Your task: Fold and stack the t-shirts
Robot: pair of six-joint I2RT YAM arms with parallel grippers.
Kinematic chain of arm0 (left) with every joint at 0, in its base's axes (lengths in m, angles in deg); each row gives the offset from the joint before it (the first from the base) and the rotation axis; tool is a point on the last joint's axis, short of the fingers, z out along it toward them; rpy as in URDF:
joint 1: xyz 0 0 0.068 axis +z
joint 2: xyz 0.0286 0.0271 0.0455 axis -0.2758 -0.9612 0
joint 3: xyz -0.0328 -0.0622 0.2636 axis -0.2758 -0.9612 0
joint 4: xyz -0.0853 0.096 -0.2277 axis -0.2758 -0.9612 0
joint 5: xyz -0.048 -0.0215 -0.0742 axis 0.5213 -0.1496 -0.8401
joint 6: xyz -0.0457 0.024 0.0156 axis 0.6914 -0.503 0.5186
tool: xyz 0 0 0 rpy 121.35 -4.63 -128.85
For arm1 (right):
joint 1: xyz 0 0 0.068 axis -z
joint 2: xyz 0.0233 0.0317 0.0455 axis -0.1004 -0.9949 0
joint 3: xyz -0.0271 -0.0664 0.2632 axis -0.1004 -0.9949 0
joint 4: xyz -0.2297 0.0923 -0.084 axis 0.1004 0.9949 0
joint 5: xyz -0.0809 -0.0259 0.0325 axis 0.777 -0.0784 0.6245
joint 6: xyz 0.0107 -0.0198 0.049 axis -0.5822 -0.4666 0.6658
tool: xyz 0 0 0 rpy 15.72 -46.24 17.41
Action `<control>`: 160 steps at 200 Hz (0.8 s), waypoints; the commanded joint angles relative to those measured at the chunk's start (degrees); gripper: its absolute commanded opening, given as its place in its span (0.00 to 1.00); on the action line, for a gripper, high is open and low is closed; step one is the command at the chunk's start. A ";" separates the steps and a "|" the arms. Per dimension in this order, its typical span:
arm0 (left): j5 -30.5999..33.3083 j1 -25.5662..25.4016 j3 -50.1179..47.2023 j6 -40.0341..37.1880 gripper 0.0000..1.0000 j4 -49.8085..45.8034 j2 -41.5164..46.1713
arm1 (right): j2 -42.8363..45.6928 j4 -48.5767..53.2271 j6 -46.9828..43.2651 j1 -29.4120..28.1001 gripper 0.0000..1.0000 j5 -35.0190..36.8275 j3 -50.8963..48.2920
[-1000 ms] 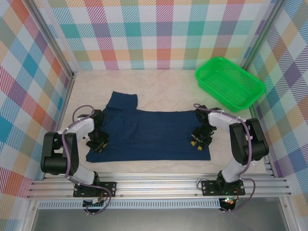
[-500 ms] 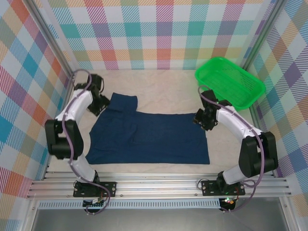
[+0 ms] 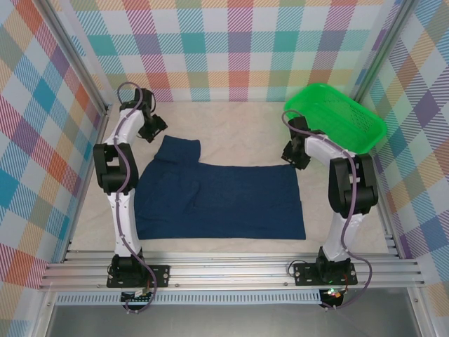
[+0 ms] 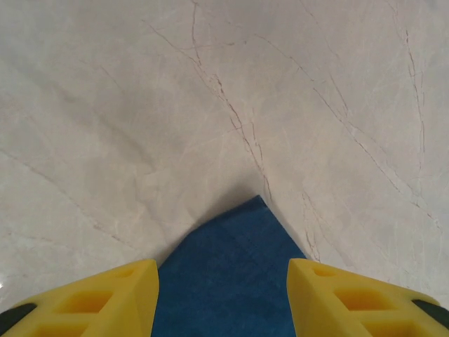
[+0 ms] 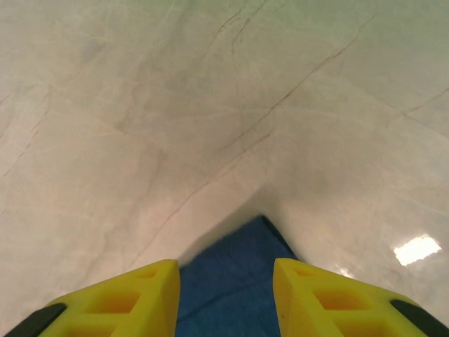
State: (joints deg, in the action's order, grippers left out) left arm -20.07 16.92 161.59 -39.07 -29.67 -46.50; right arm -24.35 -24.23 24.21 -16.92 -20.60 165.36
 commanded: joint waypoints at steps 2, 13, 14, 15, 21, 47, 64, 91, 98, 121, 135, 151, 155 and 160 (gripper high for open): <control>-2.01 -0.20 0.78 -1.85 0.52 0.95 -0.49 | -2.02 2.97 1.54 0.68 0.39 2.58 2.55; -1.76 -0.84 0.47 -2.52 0.53 1.36 -0.30 | -2.64 3.22 1.83 0.74 0.39 2.91 2.78; -1.73 -0.87 0.42 -2.62 0.53 1.32 -0.25 | -2.68 3.22 1.82 0.76 0.39 2.90 2.83; -1.71 -0.89 0.45 -2.72 0.53 1.30 -0.23 | -2.75 3.17 1.82 0.78 0.39 2.85 2.85; -1.68 -1.15 0.40 -3.12 0.53 1.29 -0.21 | -3.15 2.84 1.53 0.79 0.39 2.52 3.02; -1.47 -1.51 -0.56 -3.17 0.54 1.25 0.53 | -5.37 4.89 1.92 0.82 0.38 2.12 4.78; -1.17 -1.52 -1.73 -3.17 0.54 2.38 1.53 | -5.93 5.90 2.78 0.86 0.36 2.14 4.87; -1.84 -1.49 -0.78 -4.21 0.54 2.85 0.96 | -6.61 5.77 2.89 0.87 0.30 1.96 4.96; -2.15 -1.52 -0.41 -4.22 0.54 2.88 0.60 | -7.08 6.18 2.79 0.87 0.29 1.87 5.43; -3.79 -1.52 -0.56 -4.96 0.55 3.89 -0.38 | -8.10 7.86 2.48 0.89 0.19 1.56 6.90; -4.15 -1.62 -1.71 -5.31 0.56 5.47 -0.56 | -7.66 8.14 2.44 0.85 0.12 1.74 6.75; -3.45 -2.13 -1.36 -6.04 0.56 6.17 -1.36 | -6.99 8.46 1.85 0.78 0.04 1.90 6.91; -3.08 -2.33 -1.16 -6.21 0.56 6.17 -1.56 | -6.83 8.61 1.65 0.79 0.03 1.89 7.02; -2.61 -2.60 -1.08 -6.40 0.56 6.35 -1.82 | -6.64 8.75 1.50 0.70 0.01 1.75 7.14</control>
State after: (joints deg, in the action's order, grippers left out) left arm -22.96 15.50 160.65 -43.36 -25.03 -47.00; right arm -31.28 -18.16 26.00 -16.29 -19.11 171.33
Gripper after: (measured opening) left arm 0.558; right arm 0.043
